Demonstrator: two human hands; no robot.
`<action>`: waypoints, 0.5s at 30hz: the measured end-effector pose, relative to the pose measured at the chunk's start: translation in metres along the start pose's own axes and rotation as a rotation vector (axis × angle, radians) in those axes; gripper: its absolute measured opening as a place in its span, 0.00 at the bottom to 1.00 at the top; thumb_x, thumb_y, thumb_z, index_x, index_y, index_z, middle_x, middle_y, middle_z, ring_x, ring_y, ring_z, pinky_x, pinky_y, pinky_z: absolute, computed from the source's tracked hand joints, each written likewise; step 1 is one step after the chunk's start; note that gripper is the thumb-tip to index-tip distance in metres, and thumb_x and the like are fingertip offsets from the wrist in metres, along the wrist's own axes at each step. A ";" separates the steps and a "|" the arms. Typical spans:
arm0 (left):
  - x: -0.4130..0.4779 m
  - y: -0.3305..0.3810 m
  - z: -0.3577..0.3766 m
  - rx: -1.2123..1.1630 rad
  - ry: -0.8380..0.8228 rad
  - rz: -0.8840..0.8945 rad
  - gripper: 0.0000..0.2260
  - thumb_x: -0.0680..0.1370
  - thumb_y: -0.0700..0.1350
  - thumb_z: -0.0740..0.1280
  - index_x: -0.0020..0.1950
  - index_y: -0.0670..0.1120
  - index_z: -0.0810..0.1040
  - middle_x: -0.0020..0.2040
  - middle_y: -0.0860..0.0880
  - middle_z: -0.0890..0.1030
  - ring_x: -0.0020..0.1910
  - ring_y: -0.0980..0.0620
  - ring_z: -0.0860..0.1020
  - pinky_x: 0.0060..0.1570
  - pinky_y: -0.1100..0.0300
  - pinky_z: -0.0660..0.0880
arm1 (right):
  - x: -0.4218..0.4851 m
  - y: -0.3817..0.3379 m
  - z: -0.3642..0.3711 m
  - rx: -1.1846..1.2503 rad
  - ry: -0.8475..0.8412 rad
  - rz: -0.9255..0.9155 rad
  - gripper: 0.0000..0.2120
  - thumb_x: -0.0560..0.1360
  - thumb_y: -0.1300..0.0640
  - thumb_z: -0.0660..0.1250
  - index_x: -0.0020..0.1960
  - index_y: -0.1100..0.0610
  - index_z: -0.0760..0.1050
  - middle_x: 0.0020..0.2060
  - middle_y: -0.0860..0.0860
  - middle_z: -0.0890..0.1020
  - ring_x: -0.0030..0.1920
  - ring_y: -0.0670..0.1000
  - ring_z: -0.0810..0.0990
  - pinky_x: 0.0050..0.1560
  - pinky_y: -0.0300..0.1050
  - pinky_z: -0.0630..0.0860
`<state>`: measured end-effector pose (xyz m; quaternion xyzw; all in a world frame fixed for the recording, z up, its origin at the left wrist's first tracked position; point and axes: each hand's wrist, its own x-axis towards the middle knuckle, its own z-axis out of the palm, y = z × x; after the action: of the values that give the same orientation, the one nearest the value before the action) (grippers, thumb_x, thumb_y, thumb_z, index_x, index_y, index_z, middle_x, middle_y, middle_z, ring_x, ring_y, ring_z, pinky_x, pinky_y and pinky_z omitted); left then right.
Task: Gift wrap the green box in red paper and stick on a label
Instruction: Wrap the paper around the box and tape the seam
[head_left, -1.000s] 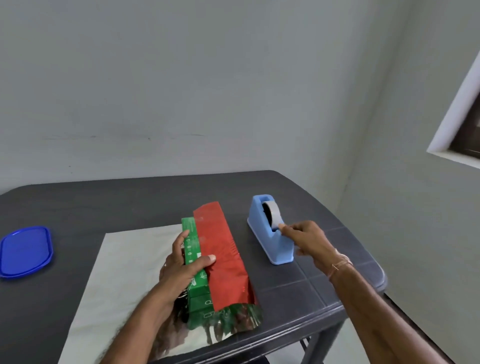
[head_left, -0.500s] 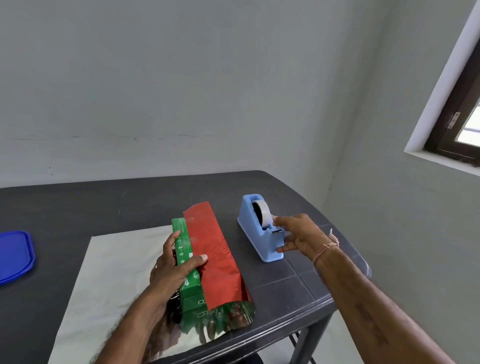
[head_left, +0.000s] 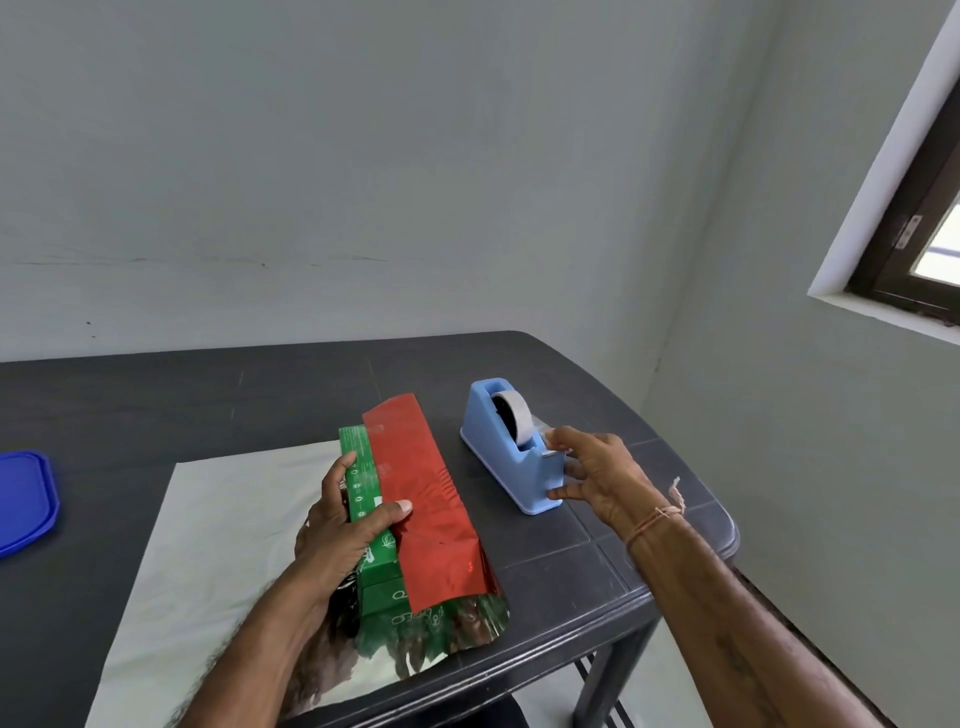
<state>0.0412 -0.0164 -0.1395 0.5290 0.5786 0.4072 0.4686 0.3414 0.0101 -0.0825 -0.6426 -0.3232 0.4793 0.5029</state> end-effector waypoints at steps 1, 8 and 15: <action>0.001 -0.001 0.000 -0.006 -0.001 -0.001 0.47 0.52 0.74 0.71 0.70 0.77 0.58 0.64 0.53 0.67 0.72 0.43 0.68 0.72 0.43 0.65 | 0.000 0.001 0.001 -0.004 0.011 -0.008 0.12 0.73 0.58 0.76 0.52 0.65 0.82 0.60 0.62 0.79 0.61 0.63 0.80 0.47 0.63 0.85; 0.005 -0.006 -0.001 0.002 -0.001 0.003 0.39 0.54 0.74 0.72 0.60 0.84 0.57 0.66 0.55 0.65 0.74 0.42 0.65 0.74 0.41 0.63 | 0.003 0.017 -0.003 0.049 0.009 -0.032 0.11 0.73 0.60 0.76 0.51 0.65 0.81 0.61 0.63 0.81 0.60 0.61 0.82 0.55 0.58 0.84; 0.006 -0.008 -0.001 -0.007 0.002 0.012 0.40 0.54 0.74 0.74 0.61 0.84 0.57 0.68 0.55 0.66 0.74 0.43 0.66 0.74 0.40 0.64 | 0.002 0.023 -0.011 0.089 -0.039 -0.019 0.11 0.75 0.59 0.76 0.51 0.63 0.79 0.60 0.60 0.81 0.60 0.60 0.82 0.62 0.59 0.81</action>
<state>0.0386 -0.0109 -0.1474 0.5305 0.5743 0.4125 0.4675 0.3506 0.0020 -0.1050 -0.6071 -0.3172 0.5009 0.5291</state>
